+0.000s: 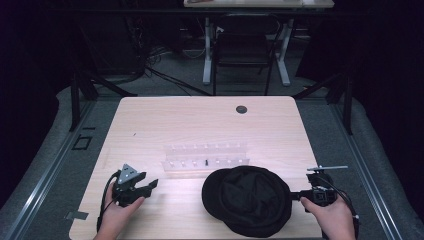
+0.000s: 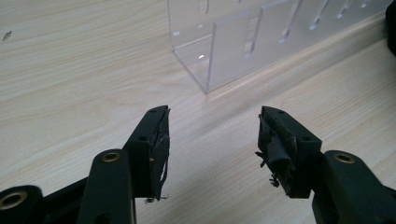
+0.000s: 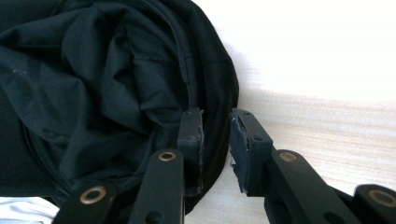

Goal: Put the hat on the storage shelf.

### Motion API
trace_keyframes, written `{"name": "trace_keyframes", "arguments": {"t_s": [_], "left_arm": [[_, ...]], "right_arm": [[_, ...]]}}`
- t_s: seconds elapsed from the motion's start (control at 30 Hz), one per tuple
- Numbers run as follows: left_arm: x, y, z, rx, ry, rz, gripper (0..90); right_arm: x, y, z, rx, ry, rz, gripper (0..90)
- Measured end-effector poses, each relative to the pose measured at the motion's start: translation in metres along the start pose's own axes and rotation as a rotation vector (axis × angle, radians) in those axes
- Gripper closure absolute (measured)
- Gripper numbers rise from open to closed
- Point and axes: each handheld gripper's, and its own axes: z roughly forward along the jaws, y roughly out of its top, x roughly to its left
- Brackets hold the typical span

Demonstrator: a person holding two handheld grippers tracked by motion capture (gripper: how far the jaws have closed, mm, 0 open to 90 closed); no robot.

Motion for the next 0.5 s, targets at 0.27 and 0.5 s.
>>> {"name": "trace_keyframes", "arguments": {"t_s": [0.27, 0.5], "left_arm": [[0.000, 0.000, 0.000, 0.002, 0.003, -0.001, 44.1], [0.000, 0.000, 0.000, 0.004, 0.002, -0.001, 44.1]], "right_arm": [[-0.002, 0.001, 0.012, 0.056, 0.012, 0.014, 76.1], [-0.008, 0.000, 0.019, 0.075, 0.036, 0.044, 78.2]]}}
